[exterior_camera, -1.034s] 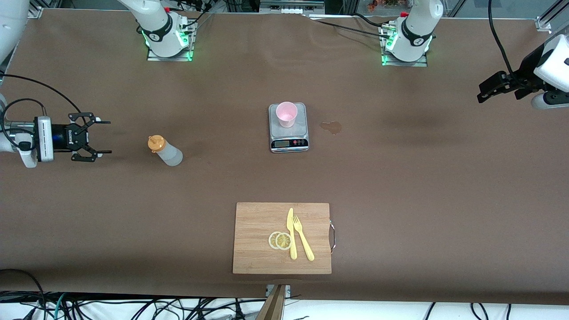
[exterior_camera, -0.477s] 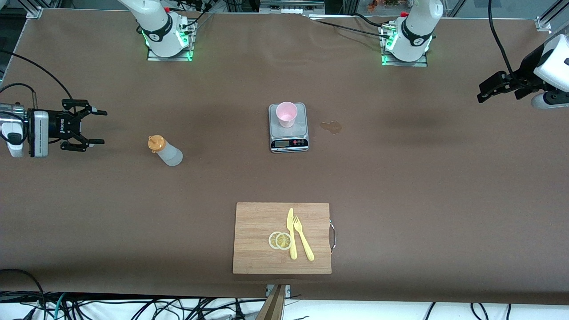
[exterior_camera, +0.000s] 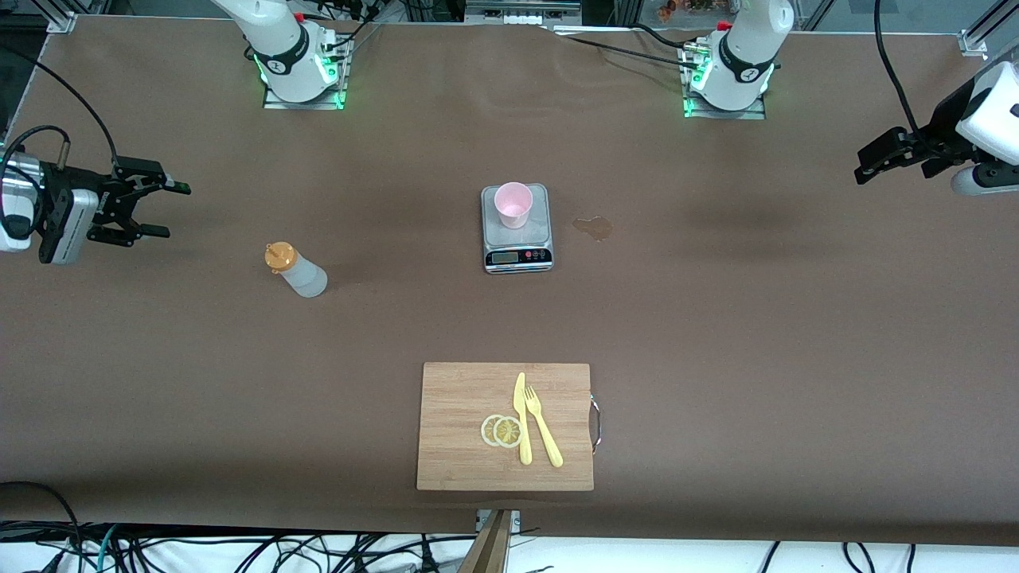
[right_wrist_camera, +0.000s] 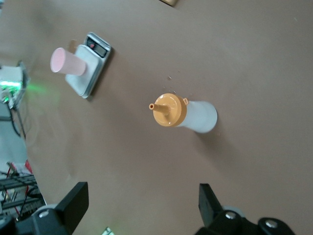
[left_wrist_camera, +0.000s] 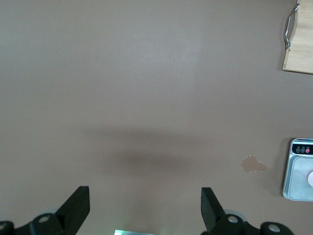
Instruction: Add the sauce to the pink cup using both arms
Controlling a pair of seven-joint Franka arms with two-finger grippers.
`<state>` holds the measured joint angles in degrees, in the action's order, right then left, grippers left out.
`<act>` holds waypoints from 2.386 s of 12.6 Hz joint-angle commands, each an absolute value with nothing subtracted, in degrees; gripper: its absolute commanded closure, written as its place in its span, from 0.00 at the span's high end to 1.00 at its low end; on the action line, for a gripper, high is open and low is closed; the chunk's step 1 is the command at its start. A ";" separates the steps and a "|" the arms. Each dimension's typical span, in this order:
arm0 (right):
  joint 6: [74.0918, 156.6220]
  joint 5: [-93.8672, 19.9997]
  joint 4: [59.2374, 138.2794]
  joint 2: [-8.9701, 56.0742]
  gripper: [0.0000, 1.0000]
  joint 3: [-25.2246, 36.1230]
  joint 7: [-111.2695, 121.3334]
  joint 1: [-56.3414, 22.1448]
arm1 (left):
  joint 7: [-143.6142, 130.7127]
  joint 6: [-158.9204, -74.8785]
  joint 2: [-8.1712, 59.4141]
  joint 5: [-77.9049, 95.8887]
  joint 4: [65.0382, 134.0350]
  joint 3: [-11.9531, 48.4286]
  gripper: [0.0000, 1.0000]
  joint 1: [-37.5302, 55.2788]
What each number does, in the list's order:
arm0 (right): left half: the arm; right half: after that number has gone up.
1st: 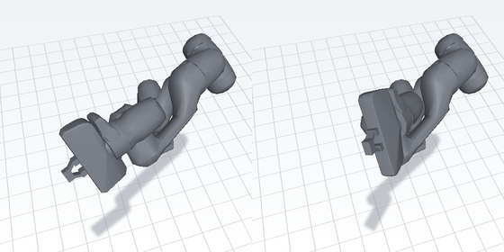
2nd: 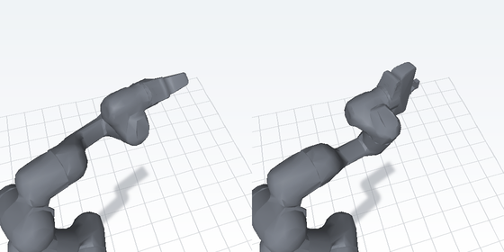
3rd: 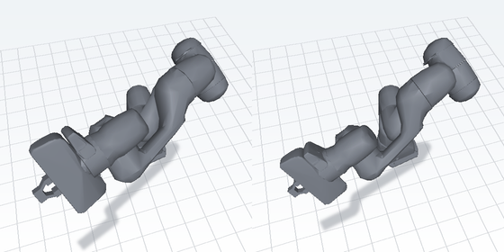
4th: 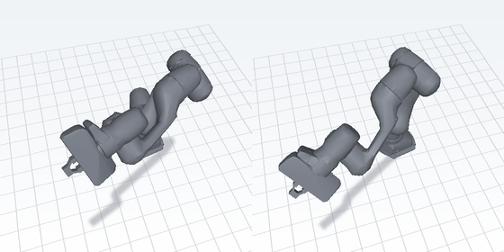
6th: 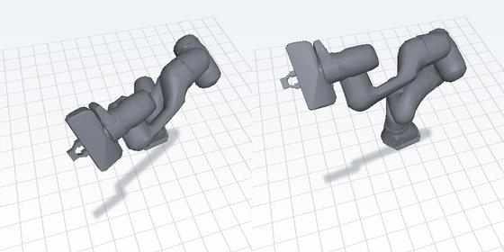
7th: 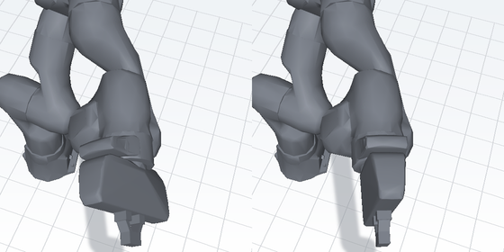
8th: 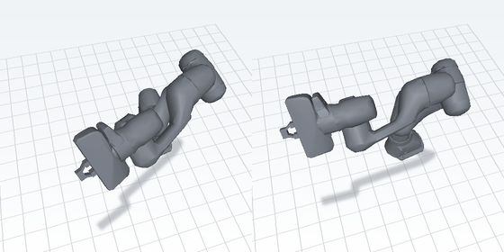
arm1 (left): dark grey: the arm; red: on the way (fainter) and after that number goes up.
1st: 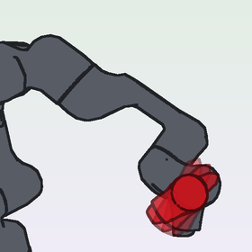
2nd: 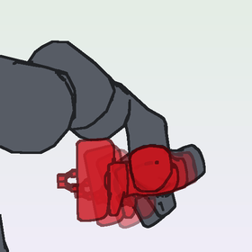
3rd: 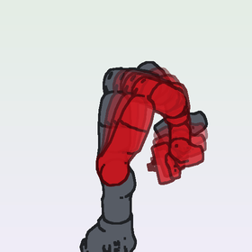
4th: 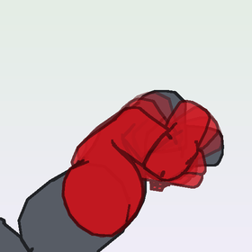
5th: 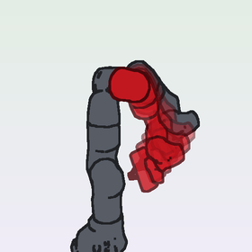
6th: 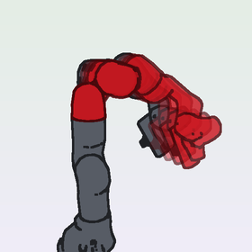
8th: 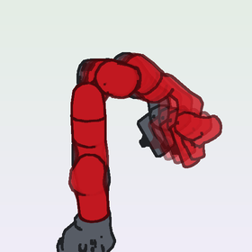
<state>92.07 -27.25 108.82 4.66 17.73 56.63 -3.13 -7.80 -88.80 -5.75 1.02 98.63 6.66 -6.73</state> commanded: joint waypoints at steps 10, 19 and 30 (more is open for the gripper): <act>96.42 -1.60 107.67 -2.20 1.00 5.63 18.41 -5.27 | -6.77 -88.77 -7.03 0.79 99.58 6.77 1.00 -6.94; 97.19 -1.49 99.84 0.62 1.00 3.69 1.88 -6.15 | -6.77 -88.77 -7.03 0.79 99.58 6.77 1.00 -6.94; 94.67 -1.85 95.45 1.84 1.00 -1.67 -2.11 2.64 | -6.77 -88.77 -7.03 0.79 99.58 6.77 1.00 -6.94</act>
